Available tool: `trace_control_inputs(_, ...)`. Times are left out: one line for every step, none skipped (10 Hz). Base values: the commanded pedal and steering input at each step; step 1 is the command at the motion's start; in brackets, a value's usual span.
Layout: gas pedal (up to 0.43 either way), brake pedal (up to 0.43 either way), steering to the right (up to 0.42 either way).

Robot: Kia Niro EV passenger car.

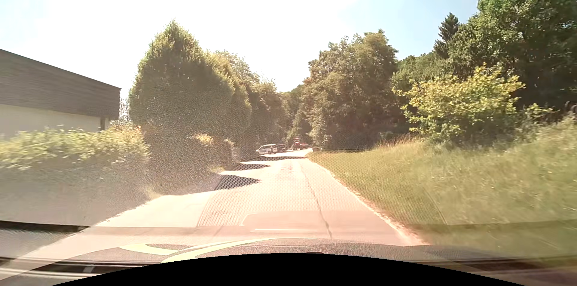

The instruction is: Follow the waypoints while adhering to traffic rules and regulations

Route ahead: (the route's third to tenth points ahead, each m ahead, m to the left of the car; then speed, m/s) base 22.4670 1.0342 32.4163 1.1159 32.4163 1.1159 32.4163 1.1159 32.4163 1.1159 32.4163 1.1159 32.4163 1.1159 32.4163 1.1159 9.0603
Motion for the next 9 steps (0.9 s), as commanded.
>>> trace_control_inputs(0.047, 0.000, -0.003)
trace_control_inputs(0.047, 0.000, -0.003)
trace_control_inputs(0.047, 0.000, -0.002)
trace_control_inputs(0.047, 0.000, -0.002)
trace_control_inputs(0.047, 0.000, -0.002)
trace_control_inputs(0.047, 0.000, -0.001)
trace_control_inputs(0.039, 0.000, -0.001)
trace_control_inputs(0.039, 0.000, 0.000)
trace_control_inputs(0.039, 0.000, 0.000)
